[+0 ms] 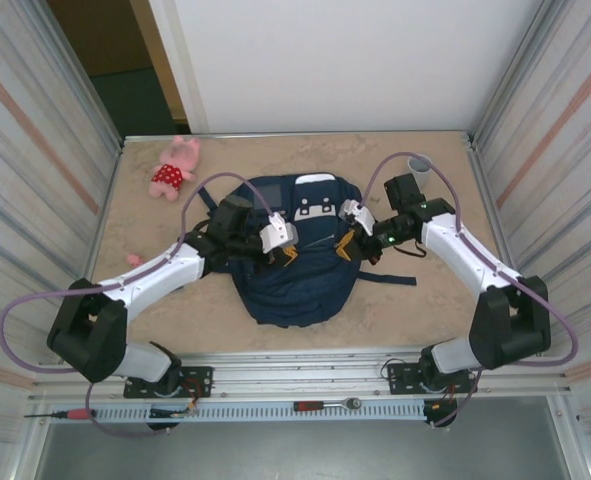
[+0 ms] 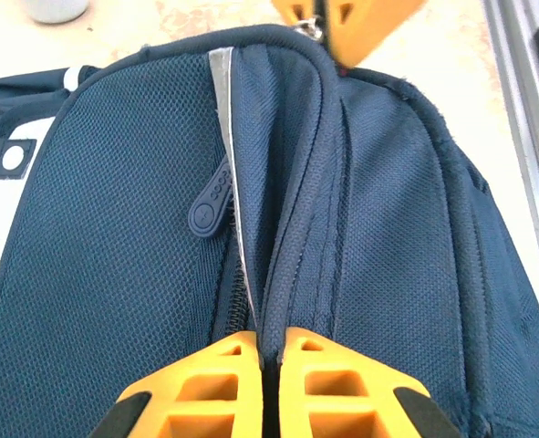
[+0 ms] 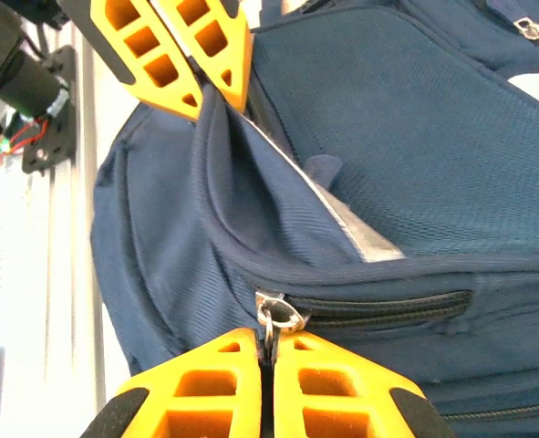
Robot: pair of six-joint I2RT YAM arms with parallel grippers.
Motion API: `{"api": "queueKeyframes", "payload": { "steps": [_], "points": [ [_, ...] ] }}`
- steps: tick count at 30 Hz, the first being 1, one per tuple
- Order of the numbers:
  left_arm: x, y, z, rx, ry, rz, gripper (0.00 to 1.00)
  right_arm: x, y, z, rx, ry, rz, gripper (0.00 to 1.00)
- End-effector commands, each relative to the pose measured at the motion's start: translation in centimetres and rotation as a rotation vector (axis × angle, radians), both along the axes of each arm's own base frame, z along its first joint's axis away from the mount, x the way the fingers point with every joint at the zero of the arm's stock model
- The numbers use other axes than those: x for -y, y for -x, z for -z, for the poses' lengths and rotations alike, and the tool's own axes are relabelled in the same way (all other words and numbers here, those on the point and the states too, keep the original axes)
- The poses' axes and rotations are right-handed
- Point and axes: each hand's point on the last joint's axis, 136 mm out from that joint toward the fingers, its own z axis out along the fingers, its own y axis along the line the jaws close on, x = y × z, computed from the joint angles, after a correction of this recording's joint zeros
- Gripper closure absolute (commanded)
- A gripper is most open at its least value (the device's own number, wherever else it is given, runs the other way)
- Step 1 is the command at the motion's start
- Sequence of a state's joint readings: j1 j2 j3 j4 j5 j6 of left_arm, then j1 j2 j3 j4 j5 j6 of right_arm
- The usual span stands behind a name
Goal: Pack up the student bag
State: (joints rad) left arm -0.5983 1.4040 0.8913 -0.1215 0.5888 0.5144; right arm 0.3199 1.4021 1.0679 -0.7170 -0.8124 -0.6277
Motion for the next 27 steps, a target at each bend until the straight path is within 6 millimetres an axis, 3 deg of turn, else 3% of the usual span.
{"api": "queueKeyframes", "payload": {
  "steps": [1,10,12,14,18,20,23,27],
  "points": [
    [0.6,-3.6,-3.4,0.112,0.034,-0.149,1.00,-1.4,2.2,-1.4,-0.081,-0.040,0.050,1.00],
    [5.4,-3.5,-5.8,0.037,0.124,-0.242,1.00,-3.6,2.1,-0.9,-0.264,-0.069,0.411,1.00],
    [6.0,-3.3,-5.7,0.011,0.125,-0.249,0.91,-3.0,1.9,-0.6,-0.302,-0.063,0.502,1.00],
    [5.8,-3.3,-5.7,-0.023,0.129,-0.274,0.74,-1.7,1.1,-0.3,-0.344,-0.033,0.638,1.00],
    [2.8,-3.8,-5.4,-0.177,0.123,-0.451,0.47,-0.9,0.6,-0.2,-0.430,0.012,0.780,1.00],
    [-0.2,-4.4,-4.1,-0.339,0.124,-0.648,0.37,-0.8,0.4,0.0,-0.448,0.037,0.822,1.00],
    [-5.4,-4.4,-0.2,-0.618,0.090,-0.972,0.32,-0.8,0.3,0.7,-0.479,0.071,0.859,1.00],
    [-8.8,-3.6,3.6,-0.908,0.104,-1.161,0.32,-1.4,0.2,0.9,-0.497,0.109,0.867,1.00]
  ]
}}
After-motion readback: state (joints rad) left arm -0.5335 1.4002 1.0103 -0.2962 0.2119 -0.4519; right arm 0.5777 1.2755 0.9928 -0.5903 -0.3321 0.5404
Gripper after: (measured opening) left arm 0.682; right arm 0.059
